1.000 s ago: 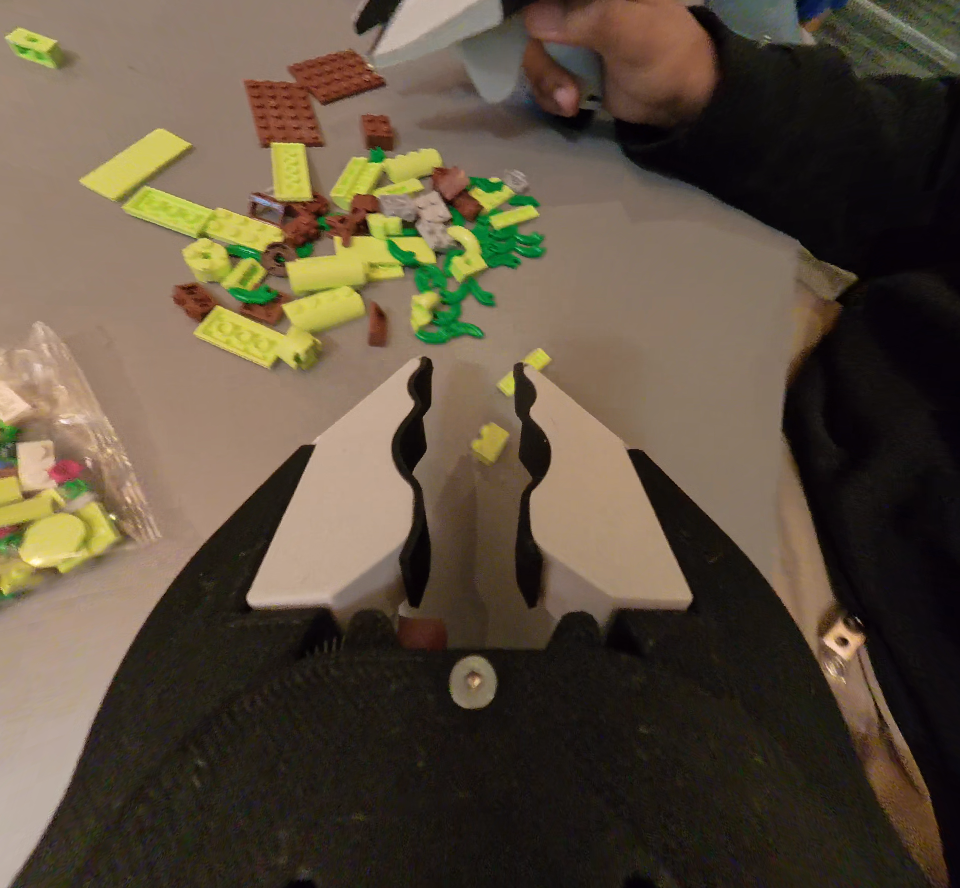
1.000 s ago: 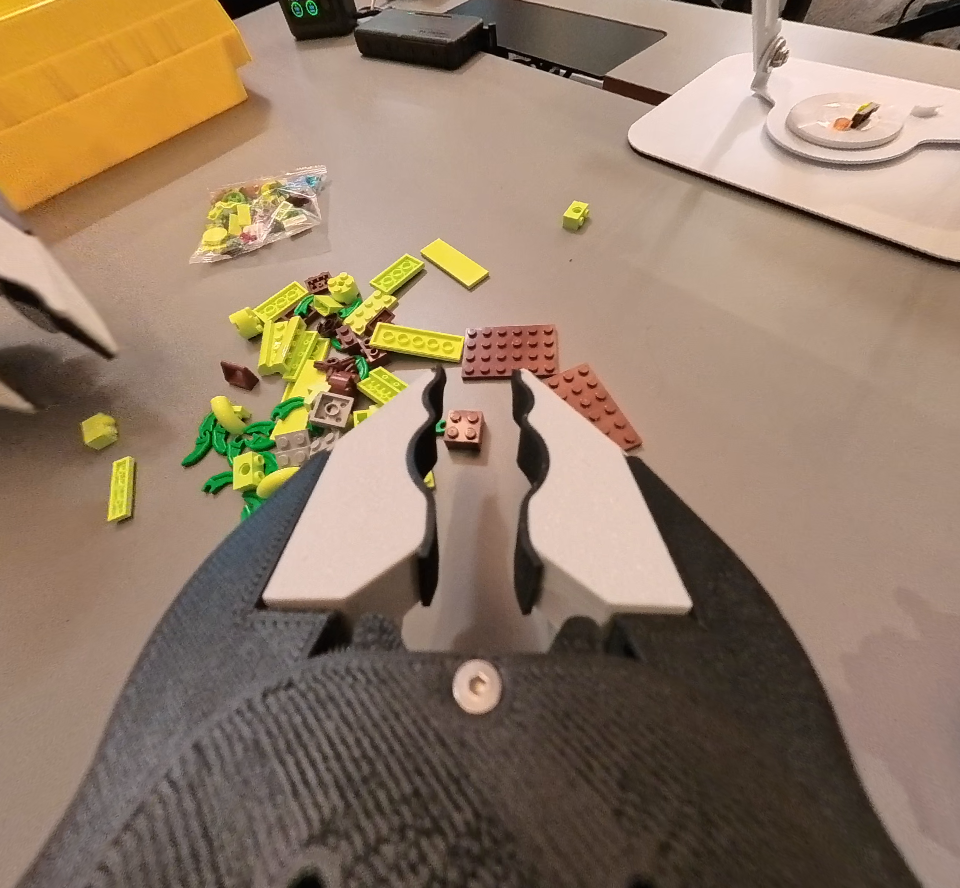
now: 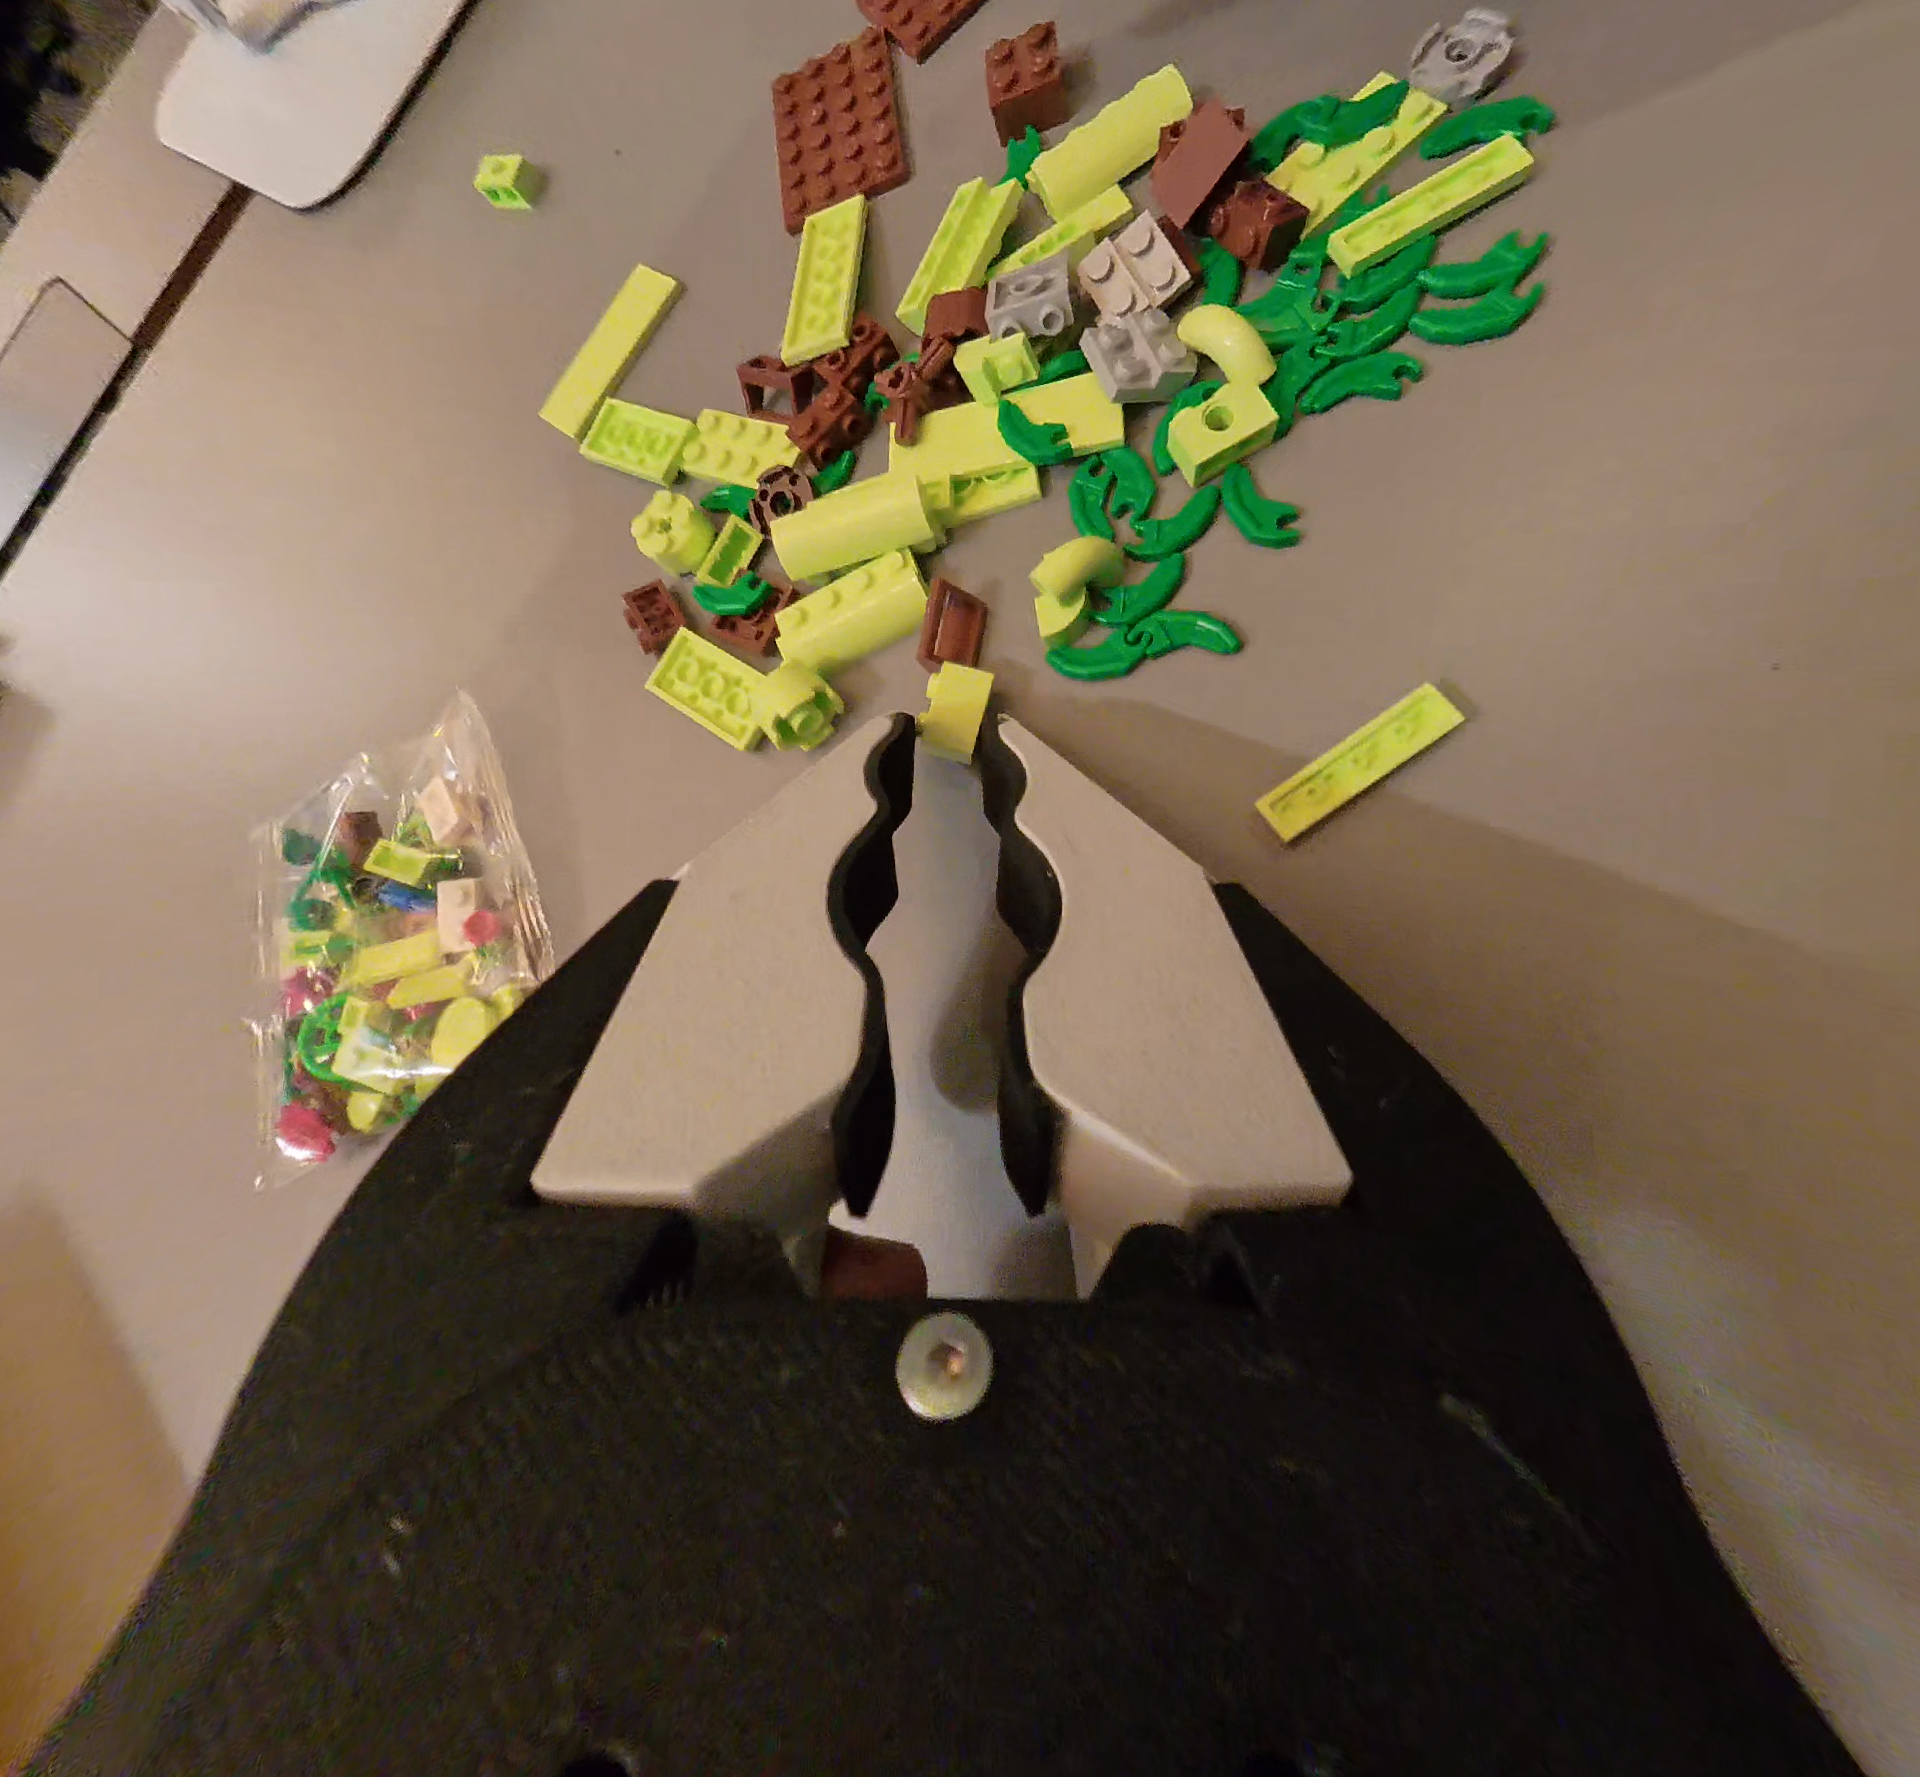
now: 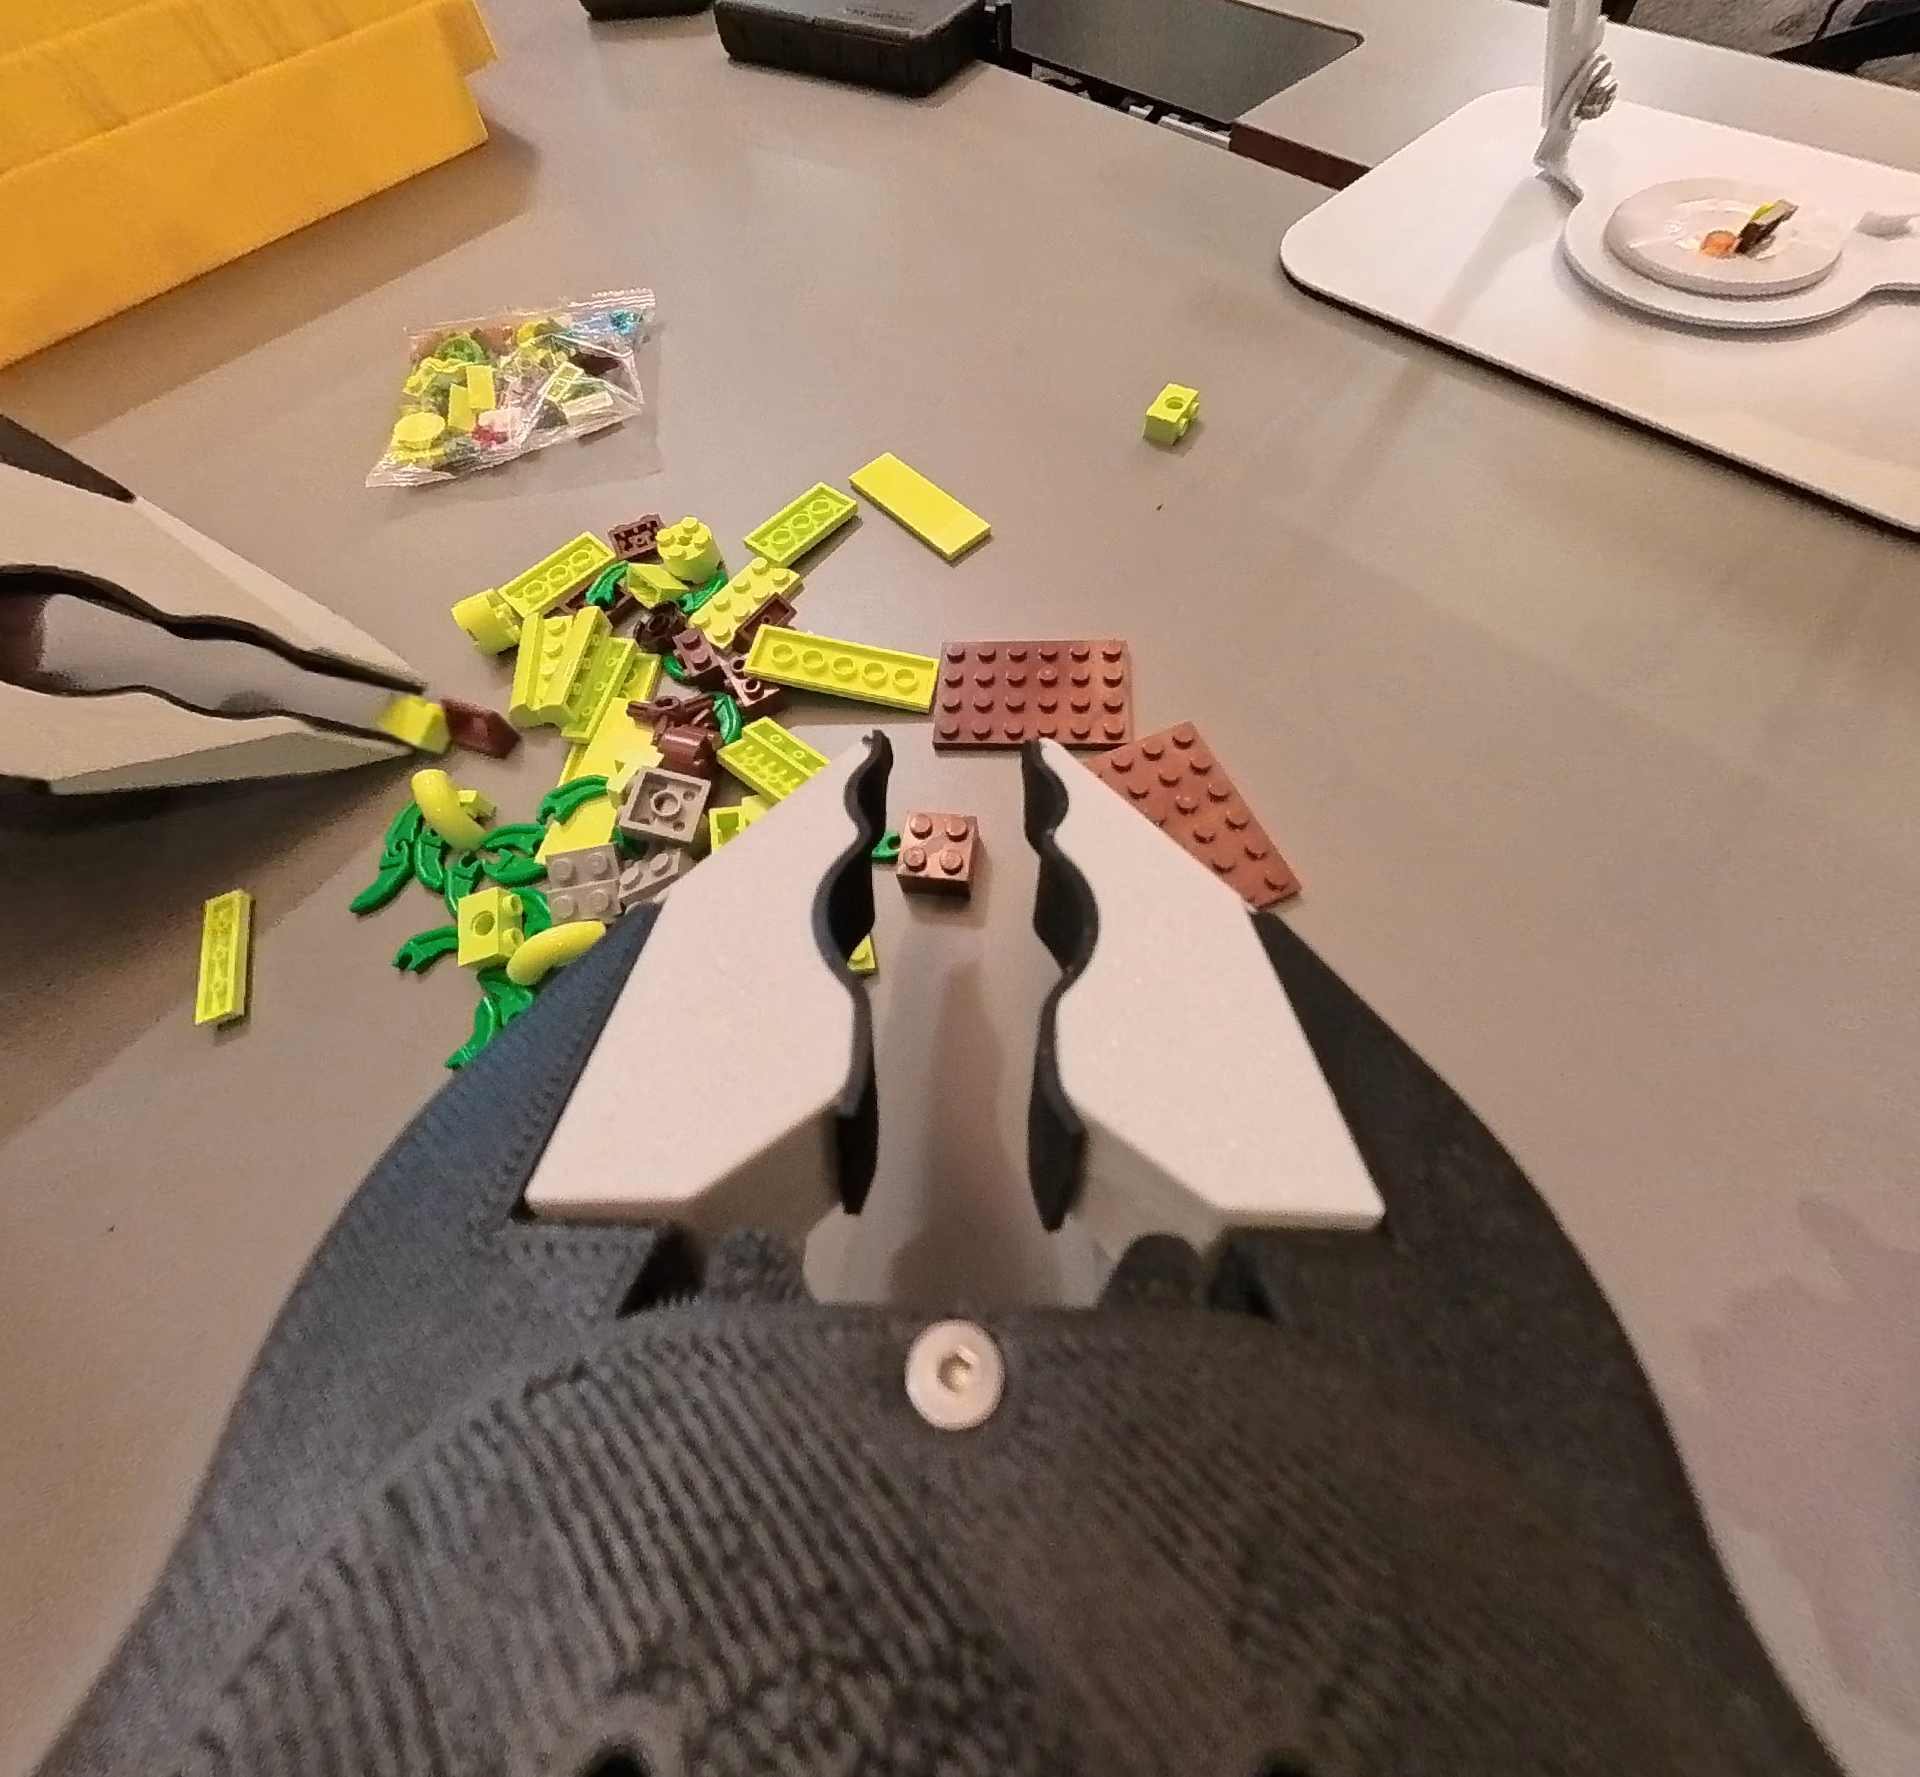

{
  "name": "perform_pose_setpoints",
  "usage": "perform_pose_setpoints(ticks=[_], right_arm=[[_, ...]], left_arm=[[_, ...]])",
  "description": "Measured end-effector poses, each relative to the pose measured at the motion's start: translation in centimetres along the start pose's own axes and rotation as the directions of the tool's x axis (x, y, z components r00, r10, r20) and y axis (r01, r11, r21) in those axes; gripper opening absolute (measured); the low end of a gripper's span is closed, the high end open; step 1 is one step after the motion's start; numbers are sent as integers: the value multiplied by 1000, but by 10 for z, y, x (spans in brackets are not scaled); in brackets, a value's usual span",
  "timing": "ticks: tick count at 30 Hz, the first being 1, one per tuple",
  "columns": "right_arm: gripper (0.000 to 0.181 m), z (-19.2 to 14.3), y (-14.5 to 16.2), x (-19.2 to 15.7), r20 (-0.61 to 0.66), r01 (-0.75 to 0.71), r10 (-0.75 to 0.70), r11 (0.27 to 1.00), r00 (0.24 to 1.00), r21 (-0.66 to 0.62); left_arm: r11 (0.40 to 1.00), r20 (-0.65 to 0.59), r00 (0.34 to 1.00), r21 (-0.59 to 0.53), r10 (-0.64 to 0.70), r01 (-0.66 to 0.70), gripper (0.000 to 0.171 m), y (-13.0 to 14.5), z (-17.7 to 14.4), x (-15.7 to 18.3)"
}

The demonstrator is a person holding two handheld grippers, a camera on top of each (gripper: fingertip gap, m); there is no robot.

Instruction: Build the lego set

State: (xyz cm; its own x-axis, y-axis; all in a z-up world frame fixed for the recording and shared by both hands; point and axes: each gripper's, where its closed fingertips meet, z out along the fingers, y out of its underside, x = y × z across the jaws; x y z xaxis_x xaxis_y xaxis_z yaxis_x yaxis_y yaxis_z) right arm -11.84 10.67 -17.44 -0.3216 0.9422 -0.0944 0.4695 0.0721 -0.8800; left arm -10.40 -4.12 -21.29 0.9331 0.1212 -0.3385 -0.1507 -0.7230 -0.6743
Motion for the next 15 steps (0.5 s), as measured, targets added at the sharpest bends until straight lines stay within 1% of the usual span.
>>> perform_pose_setpoints(ticks=[6, 12, 15], right_arm=[[24, 0, 1, 0, -1, 3, -3, 1000, 1000, -4], [24, 0, 0, 1, -4, 0, 0, 1000, 1000, 0], [24, 0, 0, 1, -4, 0, 0, 1000, 1000, 2]], left_arm=[[999, -42, 998, -2, -52, 52, 12, -3, 5, -2], [999, -19, 999, -4, -44, 44, 13, -6, 10, -6], [998, -27, 997, -2, -70, 70, 19, -4, 6, -5]])
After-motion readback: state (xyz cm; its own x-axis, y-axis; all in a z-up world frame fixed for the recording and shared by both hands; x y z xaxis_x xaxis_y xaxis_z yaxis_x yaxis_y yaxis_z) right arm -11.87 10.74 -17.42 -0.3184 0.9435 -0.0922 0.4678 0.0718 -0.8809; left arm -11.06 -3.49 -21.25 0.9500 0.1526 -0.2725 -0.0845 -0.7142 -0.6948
